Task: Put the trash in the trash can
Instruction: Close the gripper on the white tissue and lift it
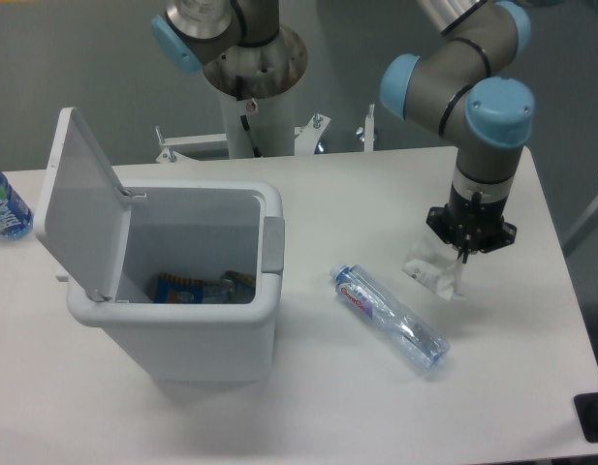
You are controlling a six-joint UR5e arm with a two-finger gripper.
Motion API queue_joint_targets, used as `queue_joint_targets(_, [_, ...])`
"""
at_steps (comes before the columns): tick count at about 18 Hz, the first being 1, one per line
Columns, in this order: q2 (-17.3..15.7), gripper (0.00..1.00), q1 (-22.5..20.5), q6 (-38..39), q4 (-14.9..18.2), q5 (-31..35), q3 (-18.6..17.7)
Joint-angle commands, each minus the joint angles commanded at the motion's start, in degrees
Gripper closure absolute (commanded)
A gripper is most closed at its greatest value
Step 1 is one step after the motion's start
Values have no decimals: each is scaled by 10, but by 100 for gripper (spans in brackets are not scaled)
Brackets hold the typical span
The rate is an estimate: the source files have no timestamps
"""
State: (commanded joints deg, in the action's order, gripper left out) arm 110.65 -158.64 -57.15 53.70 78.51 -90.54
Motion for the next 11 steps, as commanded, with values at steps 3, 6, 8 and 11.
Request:
queue_joint_targets(3, [0, 100, 0, 71, -1, -75, 22])
queue_joint_targets(6, [-1, 100, -2, 114, -1, -120, 44])
queue_joint_targets(8, [-4, 100, 0, 139, -1, -128, 58])
queue_joint_targets(11, [-7, 100, 2, 180, -1, -167, 83])
